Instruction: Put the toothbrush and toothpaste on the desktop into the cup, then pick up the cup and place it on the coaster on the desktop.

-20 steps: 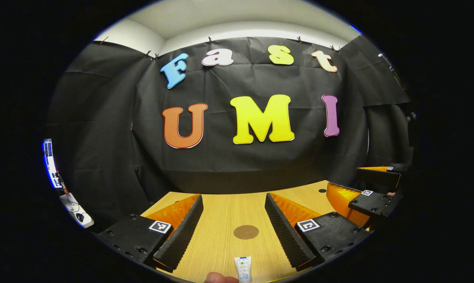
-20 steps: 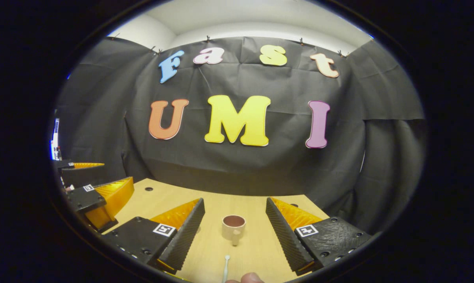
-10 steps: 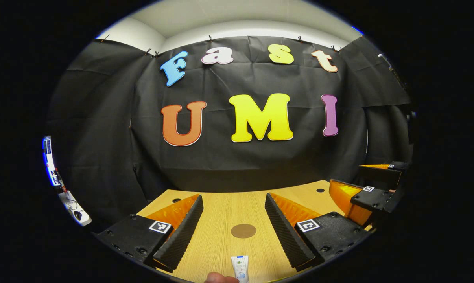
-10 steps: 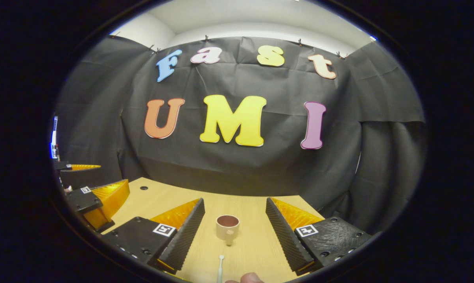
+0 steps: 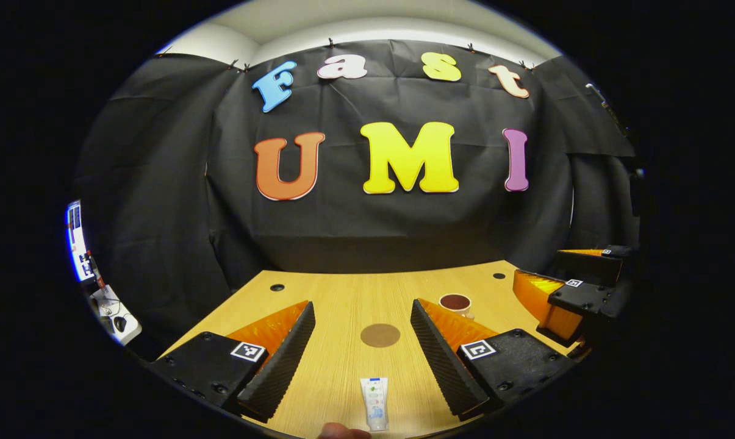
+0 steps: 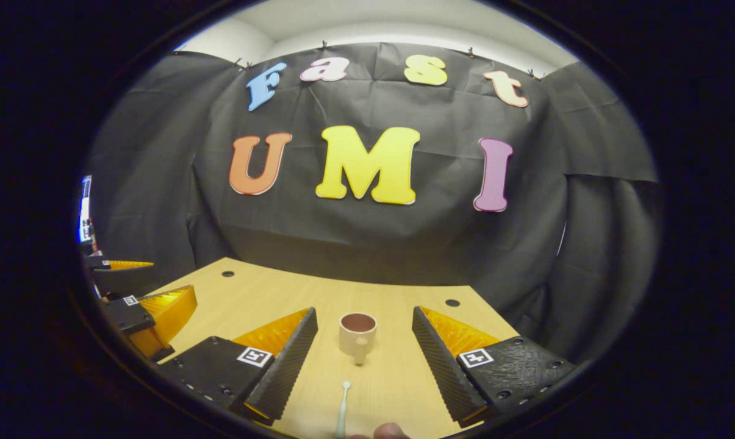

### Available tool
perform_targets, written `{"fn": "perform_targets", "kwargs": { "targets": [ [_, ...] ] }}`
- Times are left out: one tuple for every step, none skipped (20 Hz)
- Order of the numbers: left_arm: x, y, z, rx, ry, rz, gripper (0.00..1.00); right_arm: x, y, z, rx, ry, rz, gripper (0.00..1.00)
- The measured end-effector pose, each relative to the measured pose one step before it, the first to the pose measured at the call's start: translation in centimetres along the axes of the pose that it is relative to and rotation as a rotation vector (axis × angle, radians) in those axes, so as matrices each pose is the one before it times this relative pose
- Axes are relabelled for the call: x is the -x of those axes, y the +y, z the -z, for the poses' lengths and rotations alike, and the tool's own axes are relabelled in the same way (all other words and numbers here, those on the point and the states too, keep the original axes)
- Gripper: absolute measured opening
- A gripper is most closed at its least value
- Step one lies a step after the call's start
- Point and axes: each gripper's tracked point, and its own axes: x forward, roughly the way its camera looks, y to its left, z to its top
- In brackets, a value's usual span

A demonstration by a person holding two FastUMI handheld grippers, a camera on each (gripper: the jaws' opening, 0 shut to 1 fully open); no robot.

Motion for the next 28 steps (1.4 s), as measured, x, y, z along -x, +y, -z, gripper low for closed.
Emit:
{"fn": "perform_targets", "kwargs": {
  "targets": [
    [0.052,-0.245,0.896,-0.00142,0.02143,0.00684,1.00,-0.002,-0.008,1.000,0.00676,0.01879,0.00011,0.95],
    [0.136,-0.171,0.844,-0.00131,0.02391,0.00509,1.00,-0.143,0.113,1.009,0.00428,0.02293,-0.00712,0.95],
    [-0.018,-0.158,0.986,-0.00102,0.02399,0.00132,1.00,-0.108,0.247,1.153,0.00183,0.02751,-0.00961,0.95],
    [0.046,-0.139,0.848,0.00055,0.02285,0.00111,1.00,-0.114,0.225,0.981,0.00018,0.02214,-0.00875,0.95],
    [0.015,-0.167,0.826,0.00057,0.02144,0.00115,1.00,-0.029,0.000,0.789,0.00130,0.01881,-0.00348,0.95],
    [-0.009,-0.111,0.921,-0.00133,0.02082,0.00164,1.00,-0.163,0.183,0.754,0.00182,0.02003,-0.00477,0.98],
    [-0.005,-0.170,0.873,-0.00125,0.02034,0.00621,1.00,-0.260,0.110,0.855,0.00067,0.01913,-0.00345,0.98],
    [-0.101,-0.409,0.623,0.00148,0.02251,0.01467,1.00,-0.243,0.060,0.815,-0.00202,0.02230,-0.00555,0.95],
    [-0.166,-0.289,0.724,-0.00166,0.02176,0.00534,1.00,-0.198,0.031,0.869,-0.00335,0.02647,-0.00491,0.95],
    [-0.045,0.101,0.717,-0.00114,0.02513,-0.00212,1.00,-0.295,-0.003,0.923,-0.00484,0.02698,0.00042,0.95],
    [-0.112,-0.053,0.614,0.00241,0.01948,0.00054,1.00,-0.347,-0.088,0.936,-0.00253,0.03014,0.00219,0.95],
    [-0.063,-0.119,0.684,0.00217,0.01816,-0.00132,1.00,-0.521,0.004,0.972,-0.00731,0.03003,-0.00314,0.95],
    [-0.260,0.006,0.580,0.00083,0.01662,0.00042,1.00,-0.354,-0.072,0.979,-0.00817,0.03040,0.00112,0.98],
    [-0.070,-0.098,0.602,0.00121,0.01602,-0.00181,1.00,-0.625,-0.095,1.022,-0.00657,0.03634,0.00318,0.95],
    [-0.138,-0.075,0.606,0.00358,0.01992,-0.00165,1.00,-0.515,0.070,1.114,-0.00389,0.03720,0.00243,0.95],
    [-0.087,-0.061,0.487,0.00404,0.01509,-0.00121,1.00,-0.685,0.069,1.006,0.00045,0.03729,0.00151,0.98],
    [-0.202,0.027,0.321,0.00001,0.01514,-0.00329,1.00,-0.585,0.014,0.893,0.00547,0.03523,0.00445,0.98],
    [-0.235,-0.001,0.475,-0.00259,0.01391,-0.00257,1.00,-0.572,0.026,0.874,0.00628,0.03952,0.00107,0.95],
    [-0.254,0.079,0.577,-0.00455,0.01519,-0.00432,1.00,-0.748,0.150,0.977,0.00237,0.03044,-0.00096,0.98],
    [-0.348,0.003,0.577,-0.00187,0.01459,-0.00405,1.00,-0.480,0.088,0.411,0.00448,0.01946,0.00073,0.95],
    [-0.281,0.133,0.672,0.00286,0.01788,-0.00390,1.00,-0.700,0.168,0.389,0.01025,0.01769,0.00046,0.95],
    [-0.088,0.157,0.583,0.00475,0.01765,-0.00343,1.00,-0.463,0.217,0.427,0.00704,0.01952,-0.00300,0.95],
    [-0.207,0.054,0.552,0.00197,0.01704,-0.00141,1.00,-0.300,0.239,0.197,0.00211,0.01593,-0.00631,0.95],
    [-0.159,-0.044,0.342,0.00015,0.01370,0.00217,1.00,-0.368,0.101,0.160,0.00087,0.01152,-0.00048,0.95],
    [-0.054,-0.084,0.358,-0.00105,0.01051,0.00126,1.00,-0.367,0.037,-0.046,0.00015,0.00743,0.00177,0.93],
    [-0.256,-0.043,0.256,-0.00019,0.00987,0.00149,1.00,-0.437,0.004,0.023,-0.00367,0.00728,-0.00003,0.95],
    [-0.224,0.009,0.285,0.00080,0.01129,-0.00040,1.00,-0.374,0.042,0.027,-0.00681,0.01040,-0.00181,0.95],
    [-0.165,0.105,0.293,-0.00011,0.00945,-0.00142,1.00,-0.237,-0.014,0.109,-0.00526,0.01537,0.00004,0.95]
  ]
}}
